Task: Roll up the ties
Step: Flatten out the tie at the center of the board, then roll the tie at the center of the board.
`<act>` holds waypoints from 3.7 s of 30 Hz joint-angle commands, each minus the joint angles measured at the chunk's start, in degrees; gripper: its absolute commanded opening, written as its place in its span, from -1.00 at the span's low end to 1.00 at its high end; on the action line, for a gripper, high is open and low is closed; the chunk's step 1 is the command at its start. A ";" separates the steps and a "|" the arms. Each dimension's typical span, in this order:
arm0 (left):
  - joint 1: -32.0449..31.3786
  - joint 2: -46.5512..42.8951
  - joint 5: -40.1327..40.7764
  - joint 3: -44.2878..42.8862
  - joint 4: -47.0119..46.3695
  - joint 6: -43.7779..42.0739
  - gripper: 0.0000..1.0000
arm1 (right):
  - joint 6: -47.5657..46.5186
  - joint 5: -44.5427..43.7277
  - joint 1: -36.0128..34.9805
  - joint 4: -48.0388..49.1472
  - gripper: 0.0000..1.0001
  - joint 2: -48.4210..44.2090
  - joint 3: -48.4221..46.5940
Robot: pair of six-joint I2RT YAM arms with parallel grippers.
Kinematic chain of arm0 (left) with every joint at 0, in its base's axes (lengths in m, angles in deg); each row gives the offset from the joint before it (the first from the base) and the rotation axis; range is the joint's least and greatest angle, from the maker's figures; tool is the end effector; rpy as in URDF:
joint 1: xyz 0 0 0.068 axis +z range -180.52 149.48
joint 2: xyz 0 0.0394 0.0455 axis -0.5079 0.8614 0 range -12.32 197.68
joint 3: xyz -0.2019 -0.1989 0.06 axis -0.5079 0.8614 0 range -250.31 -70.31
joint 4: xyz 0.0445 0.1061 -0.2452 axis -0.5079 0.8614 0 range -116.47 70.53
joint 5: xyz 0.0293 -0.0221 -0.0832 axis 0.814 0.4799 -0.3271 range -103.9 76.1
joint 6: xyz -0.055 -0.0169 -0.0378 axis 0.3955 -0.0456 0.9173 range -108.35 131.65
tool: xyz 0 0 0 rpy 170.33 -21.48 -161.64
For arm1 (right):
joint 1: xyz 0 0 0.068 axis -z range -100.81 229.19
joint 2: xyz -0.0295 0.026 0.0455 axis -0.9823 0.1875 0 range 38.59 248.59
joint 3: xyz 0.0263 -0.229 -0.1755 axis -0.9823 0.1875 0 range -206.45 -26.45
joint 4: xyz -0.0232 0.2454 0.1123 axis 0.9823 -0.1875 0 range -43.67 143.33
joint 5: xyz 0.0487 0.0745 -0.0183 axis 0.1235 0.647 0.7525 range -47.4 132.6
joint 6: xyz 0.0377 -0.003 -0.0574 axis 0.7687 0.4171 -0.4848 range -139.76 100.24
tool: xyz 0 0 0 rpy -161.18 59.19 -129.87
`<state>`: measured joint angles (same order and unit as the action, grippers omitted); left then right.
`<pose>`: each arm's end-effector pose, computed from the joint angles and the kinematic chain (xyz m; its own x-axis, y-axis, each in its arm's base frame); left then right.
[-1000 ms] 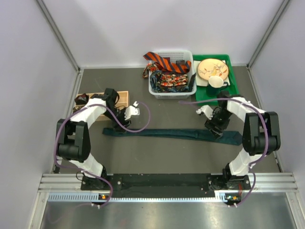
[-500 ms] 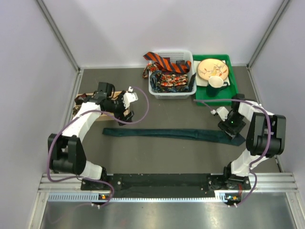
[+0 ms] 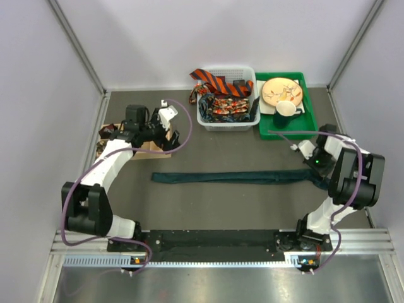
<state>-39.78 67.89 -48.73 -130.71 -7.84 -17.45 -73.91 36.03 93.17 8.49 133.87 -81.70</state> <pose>0.3168 -0.0838 0.2864 -0.2571 0.4464 -0.8571 0.7996 0.5964 0.0708 0.2812 -0.0765 0.1470 -0.7685 -0.6385 0.0401 -0.6371 0.7581 -0.1391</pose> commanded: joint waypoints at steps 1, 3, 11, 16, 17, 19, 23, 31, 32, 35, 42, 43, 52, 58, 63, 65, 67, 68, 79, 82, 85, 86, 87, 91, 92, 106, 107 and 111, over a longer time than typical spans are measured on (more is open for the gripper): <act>-1.46 0.13 -1.73 -1.56 6.76 -8.22 0.98 | -10.52 -4.24 7.99 2.56 -1.00 1.57 -6.09; -2.34 0.04 -0.60 -1.03 9.91 -10.61 0.98 | -14.64 -5.12 10.35 1.86 -1.00 2.44 -9.34; -3.58 5.58 1.08 -3.32 24.51 -22.22 0.98 | -24.33 -8.11 16.69 5.29 -1.00 6.14 -16.20; -3.66 4.26 2.57 -0.77 22.94 -22.76 0.98 | -27.32 -10.30 19.15 8.97 -1.00 7.46 -16.13; -3.66 4.08 2.75 -0.34 22.16 -22.40 0.98 | -27.67 -10.66 19.33 9.68 -1.00 7.72 -15.60; -3.66 3.73 2.75 -0.07 21.62 -21.53 0.98 | -27.50 -11.97 19.33 12.04 -1.00 7.98 -15.25; -3.75 3.12 1.79 -0.33 23.11 -22.92 0.98 | -23.92 -11.72 19.25 9.53 -0.18 7.73 -17.69; -15.50 -0.31 2.83 3.70 23.48 -21.98 0.98 | -8.99 6.37 16.26 -10.78 0.97 -4.39 -28.24; -17.09 -0.49 3.79 4.32 21.12 -20.40 0.98 | -6.78 12.13 15.82 -14.19 0.98 -5.71 -30.95; -22.98 0.74 7.14 4.94 14.87 -17.13 0.98 | 5.34 25.05 14.33 -16.16 0.98 -10.63 -35.80; -34.68 13.02 13.99 0.03 7.57 -14.41 0.98 | 32.08 47.84 13.88 -3.43 0.98 -19.61 -30.46; -35.12 14.27 14.43 -0.59 5.91 -13.97 0.98 | 33.31 50.66 13.45 -3.24 0.97 -19.79 -29.84; -39.52 23.59 17.51 -4.99 1.50 -12.12 0.87 | 38.94 54.74 8.53 -6.58 0.97 -18.20 -28.88; -37.77 27.37 21.64 -7.28 6.33 -13.17 0.33 | 39.38 54.47 5.27 -8.16 0.97 -17.68 -24.31; -34.96 26.32 22.09 -5.70 8.96 -15.54 -0.16 | 41.84 54.38 2.12 -4.57 0.98 -17.68 -17.20; -34.43 25.27 21.82 -5.08 10.01 -16.50 -0.18 | 42.46 53.86 0.80 -3.24 0.98 -17.59 -15.60; -33.64 24.22 21.73 -3.68 10.46 -16.78 -0.21 | 43.51 53.76 -1.13 -2.01 0.98 -16.89 -13.67; -33.11 23.51 21.47 -3.24 10.81 -17.47 -0.22 | 43.78 53.94 -1.75 -1.92 0.98 -16.63 -13.14; -27.58 12.62 10.85 -2.79 12.04 -16.70 0.76 | 53.71 52.54 -13.62 8.27 0.84 -15.31 -7.86; -25.38 5.96 7.68 -3.93 12.13 -13.36 0.88 | 56.35 45.03 -19.94 8.10 0.77 -14.34 -10.75; -21.95 0.25 5.91 -5.25 11.26 -8.63 0.98 | 56.00 37.79 -27.23 3.71 0.77 -12.41 -17.60; -19.94 -1.44 7.04 -6.21 9.51 -5.30 0.98 | 56.00 37.60 -28.64 3.71 0.85 -12.40 -18.92; -18.88 -2.93 7.93 -6.22 7.14 -2.22 0.98 | 55.82 38.46 -30.22 3.97 0.90 -12.40 -20.50; -18.08 -6.90 12.91 -4.29 -1.56 6.57 0.98 | 60.73 49.00 -30.68 8.18 0.97 -7.51 -20.35; -18.08 -6.38 14.25 -3.50 -0.80 5.65 0.98 | 62.66 50.76 -30.76 9.67 0.95 -6.09 -18.69; -12.72 1.00 3.02 7.22 14.41 -31.97 0.83 | 77.09 56.41 -41.65 30.77 0.21 6.40 -10.59; -12.80 1.70 1.79 7.31 14.76 -32.68 0.82 | 77.35 56.14 -42.10 31.04 0.12 7.19 -10.33; -12.89 5.57 -0.94 8.10 12.49 -32.86 0.81 | 78.58 54.56 -43.59 32.88 -0.29 8.34 -8.04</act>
<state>-52.48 70.97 -44.25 -123.41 7.31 -46.28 2.81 91.62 50.88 36.25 140.76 -91.29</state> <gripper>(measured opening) 0.906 0.431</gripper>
